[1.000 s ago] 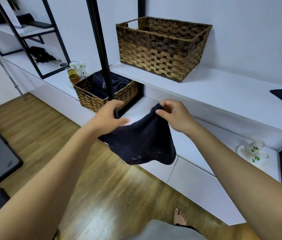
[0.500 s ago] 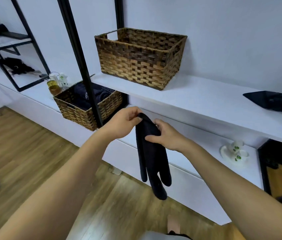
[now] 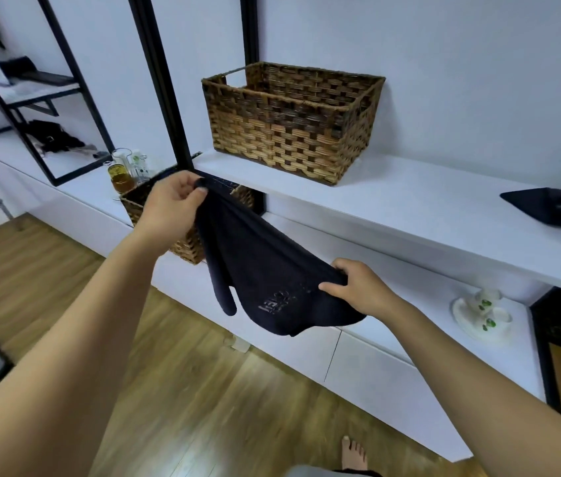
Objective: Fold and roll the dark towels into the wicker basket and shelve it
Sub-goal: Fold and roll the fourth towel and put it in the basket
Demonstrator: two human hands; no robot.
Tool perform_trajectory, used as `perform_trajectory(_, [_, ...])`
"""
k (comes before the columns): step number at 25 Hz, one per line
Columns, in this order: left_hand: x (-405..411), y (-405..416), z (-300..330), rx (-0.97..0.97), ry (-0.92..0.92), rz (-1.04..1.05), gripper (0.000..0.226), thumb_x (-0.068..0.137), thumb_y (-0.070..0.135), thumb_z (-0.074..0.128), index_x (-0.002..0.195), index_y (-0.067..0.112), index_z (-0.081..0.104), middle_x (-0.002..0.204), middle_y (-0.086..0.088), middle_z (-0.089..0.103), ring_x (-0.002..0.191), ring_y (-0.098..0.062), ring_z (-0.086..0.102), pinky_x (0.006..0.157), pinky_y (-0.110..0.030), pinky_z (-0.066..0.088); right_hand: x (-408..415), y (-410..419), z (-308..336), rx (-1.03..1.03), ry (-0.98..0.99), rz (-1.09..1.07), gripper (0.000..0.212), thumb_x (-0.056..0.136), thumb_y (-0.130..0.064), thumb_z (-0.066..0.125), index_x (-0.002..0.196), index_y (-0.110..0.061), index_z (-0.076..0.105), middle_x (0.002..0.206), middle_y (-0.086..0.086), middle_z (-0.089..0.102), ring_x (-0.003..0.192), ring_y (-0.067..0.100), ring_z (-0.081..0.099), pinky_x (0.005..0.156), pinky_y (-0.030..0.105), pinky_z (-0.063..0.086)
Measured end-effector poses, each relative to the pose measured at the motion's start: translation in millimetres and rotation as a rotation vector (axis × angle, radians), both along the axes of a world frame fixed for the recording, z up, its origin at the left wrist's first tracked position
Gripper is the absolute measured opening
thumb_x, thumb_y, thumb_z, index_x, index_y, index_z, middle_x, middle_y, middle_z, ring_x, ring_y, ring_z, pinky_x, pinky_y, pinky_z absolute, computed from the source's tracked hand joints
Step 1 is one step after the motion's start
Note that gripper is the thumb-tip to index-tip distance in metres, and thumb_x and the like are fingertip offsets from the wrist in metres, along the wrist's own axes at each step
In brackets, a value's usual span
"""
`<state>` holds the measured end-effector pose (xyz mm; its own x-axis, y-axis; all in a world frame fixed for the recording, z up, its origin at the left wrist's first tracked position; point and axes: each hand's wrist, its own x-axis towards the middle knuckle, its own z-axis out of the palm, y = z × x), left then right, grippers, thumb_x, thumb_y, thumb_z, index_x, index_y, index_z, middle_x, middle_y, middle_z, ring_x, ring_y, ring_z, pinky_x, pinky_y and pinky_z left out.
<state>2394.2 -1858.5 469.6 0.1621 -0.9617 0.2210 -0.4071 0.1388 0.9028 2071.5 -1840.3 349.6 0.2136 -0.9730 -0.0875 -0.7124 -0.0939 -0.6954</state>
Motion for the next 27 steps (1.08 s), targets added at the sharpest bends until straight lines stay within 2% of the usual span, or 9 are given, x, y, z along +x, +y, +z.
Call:
perform_trajectory(4, [31, -7, -5, 0.026, 0.022, 0.252, 0.011, 0.103, 0.016, 0.054, 0.097, 0.014, 0.063, 0.079, 0.004, 0.065, 0.068, -0.011, 0.057, 0.057, -0.018, 0.044, -9, -9, 11, -0.013, -0.103, -0.049, 0.026, 0.088, -0.028, 0.074, 0.076, -0.018, 0.054, 0.068, -0.007, 0.053, 0.06, 0.012, 0.046, 0.059, 0.027, 0.037])
perform_trajectory(8, [43, -9, -21, 0.067, 0.0, 0.419, 0.012, 0.103, 0.02, 0.053, 0.103, 0.012, 0.062, 0.078, 0.005, 0.059, 0.067, -0.013, 0.054, 0.058, -0.023, 0.042, 0, -12, 28, -0.024, -0.406, -0.131, 0.019, 0.09, -0.016, 0.074, 0.076, -0.016, 0.061, 0.067, -0.007, 0.062, 0.062, 0.009, 0.055, 0.063, 0.025, 0.043])
perform_trajectory(10, [36, -9, -32, 0.108, -0.081, 0.454, 0.016, 0.101, 0.022, 0.056, 0.113, 0.013, 0.061, 0.085, 0.002, 0.06, 0.076, -0.018, 0.061, 0.065, -0.03, 0.049, 10, -11, 41, -0.003, -0.572, -0.147, 0.014, 0.091, -0.011, 0.072, 0.079, -0.014, 0.065, 0.071, -0.005, 0.069, 0.066, 0.01, 0.062, 0.064, 0.025, 0.049])
perform_trajectory(13, [-15, 6, -47, 0.095, -0.227, 0.268, 0.019, 0.093, 0.027, 0.065, 0.108, 0.02, 0.055, 0.091, 0.0, 0.061, 0.088, -0.025, 0.064, 0.076, -0.036, 0.051, 28, -16, 53, 0.114, -0.751, -0.209, 0.002, 0.092, -0.006, 0.07, 0.092, -0.004, 0.07, 0.088, 0.01, 0.076, 0.08, 0.021, 0.071, 0.074, 0.033, 0.058])
perform_trajectory(16, [-95, 41, -58, 0.068, -0.288, -0.104, 0.029, 0.086, 0.044, 0.072, 0.099, 0.026, 0.054, 0.085, 0.008, 0.06, 0.08, -0.016, 0.06, 0.069, -0.032, 0.049, 47, -17, 51, 0.153, -0.756, -0.27, 0.01, 0.089, -0.007, 0.072, 0.093, 0.001, 0.069, 0.088, 0.016, 0.074, 0.081, 0.029, 0.069, 0.073, 0.037, 0.056])
perform_trajectory(18, [-130, 59, -63, 0.05, -0.298, -0.224, 0.042, 0.08, 0.053, 0.075, 0.108, 0.03, 0.052, 0.099, 0.013, 0.058, 0.087, -0.01, 0.06, 0.074, -0.032, 0.052, 50, -15, 50, 0.119, -0.753, -0.322, 0.017, 0.086, -0.009, 0.075, 0.098, -0.002, 0.066, 0.09, 0.015, 0.074, 0.082, 0.031, 0.071, 0.074, 0.041, 0.057])
perform_trajectory(21, [-141, 55, -71, -0.021, -0.359, -0.227, 0.056, 0.081, 0.047, 0.077, 0.125, 0.026, 0.05, 0.119, 0.012, 0.047, 0.1, -0.01, 0.058, 0.084, -0.033, 0.053, 42, -11, 57, 0.116, -0.875, -0.371, 0.023, 0.089, -0.006, 0.072, 0.108, -0.016, 0.065, 0.101, 0.016, 0.071, 0.086, 0.029, 0.073, 0.073, 0.04, 0.06])
perform_trajectory(24, [-144, 49, -74, -0.107, -0.341, -0.219, 0.046, 0.088, 0.032, 0.074, 0.128, 0.022, 0.053, 0.121, 0.008, 0.046, 0.1, -0.011, 0.057, 0.089, -0.034, 0.052, 35, -3, 70, 0.174, -1.048, -0.295, 0.021, 0.095, 0.005, 0.058, 0.108, -0.008, 0.069, 0.103, 0.016, 0.069, 0.085, 0.023, 0.072, 0.072, 0.033, 0.058])
perform_trajectory(27, [-142, 40, -70, -0.253, -0.214, -0.144, 0.03, 0.093, 0.012, 0.066, 0.122, 0.018, 0.06, 0.118, 0.008, 0.055, 0.102, -0.004, 0.055, 0.092, -0.03, 0.051, 30, 4, 76, 0.291, -1.344, -0.236, 0.042, 0.092, 0.019, 0.034, 0.115, 0.002, 0.064, 0.101, 0.024, 0.07, 0.094, 0.032, 0.071, 0.079, 0.04, 0.061])
